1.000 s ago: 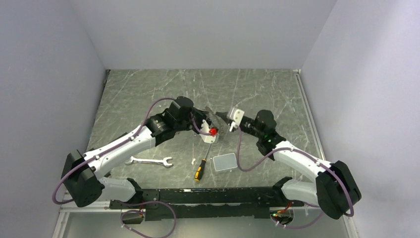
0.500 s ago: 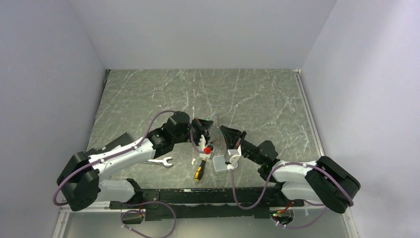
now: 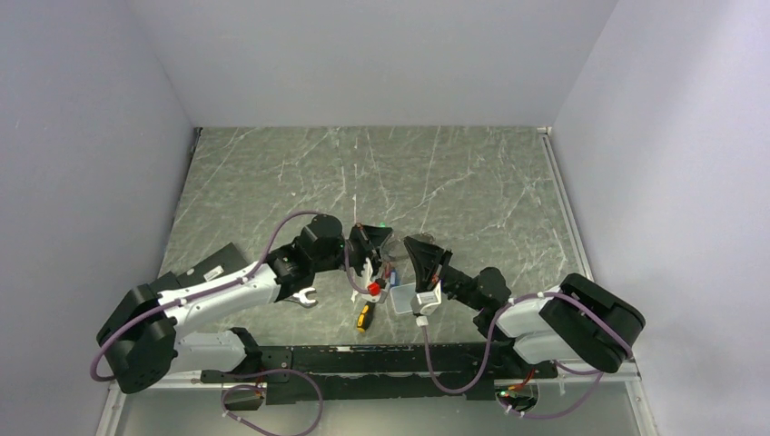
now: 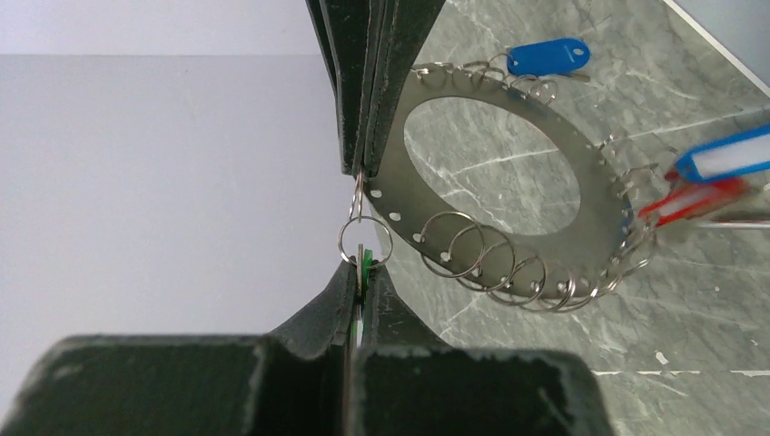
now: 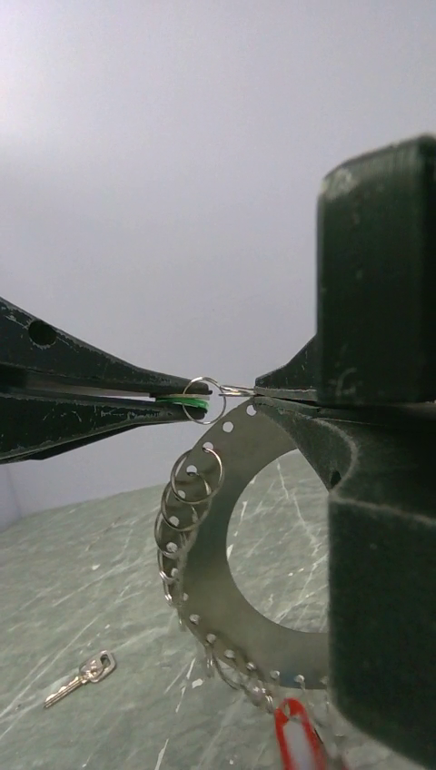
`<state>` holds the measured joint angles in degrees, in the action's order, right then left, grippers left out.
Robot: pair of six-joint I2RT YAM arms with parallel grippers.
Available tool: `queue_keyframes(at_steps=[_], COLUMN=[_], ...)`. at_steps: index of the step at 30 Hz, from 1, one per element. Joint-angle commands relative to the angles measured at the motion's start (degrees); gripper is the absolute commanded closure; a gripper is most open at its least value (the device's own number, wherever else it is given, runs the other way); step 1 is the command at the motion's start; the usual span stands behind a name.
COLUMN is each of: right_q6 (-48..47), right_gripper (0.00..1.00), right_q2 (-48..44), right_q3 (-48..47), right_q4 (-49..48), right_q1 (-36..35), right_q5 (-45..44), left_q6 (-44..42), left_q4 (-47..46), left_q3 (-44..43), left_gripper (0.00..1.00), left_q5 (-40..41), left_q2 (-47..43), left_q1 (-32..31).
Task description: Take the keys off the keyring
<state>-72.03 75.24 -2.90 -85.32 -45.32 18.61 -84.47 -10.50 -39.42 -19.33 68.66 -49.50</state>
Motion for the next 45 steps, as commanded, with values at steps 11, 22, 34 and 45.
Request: queue_keyframes(at_steps=[11,22,34,45], right_q6=[6.2,17.8,39.5,70.6], right_gripper=[1.00,1.00,1.00,1.00], right_q2=[-3.4,-11.1,-10.9,-9.8], right_q3=[0.1,-1.8,-10.3,-20.1], right_q4=[-6.1,2.4,6.0,19.7], right_q1=[0.1,1.8,5.2,13.1], right_q5=[-2.7,-0.6,-6.3,6.5], left_q6=[-2.1,5.2,30.0,48.5], left_q4=[-2.6,5.7,35.0,44.5], left_q3=[-1.1,-6.5,-29.4,-40.4], left_gripper=[1.00,1.00,1.00,1.00], left_q5=[3.9,6.8,6.5,-0.3], left_q2=[-3.6,-4.3,2.6,7.0], left_q1=[-3.4,-5.0,-3.7,2.3])
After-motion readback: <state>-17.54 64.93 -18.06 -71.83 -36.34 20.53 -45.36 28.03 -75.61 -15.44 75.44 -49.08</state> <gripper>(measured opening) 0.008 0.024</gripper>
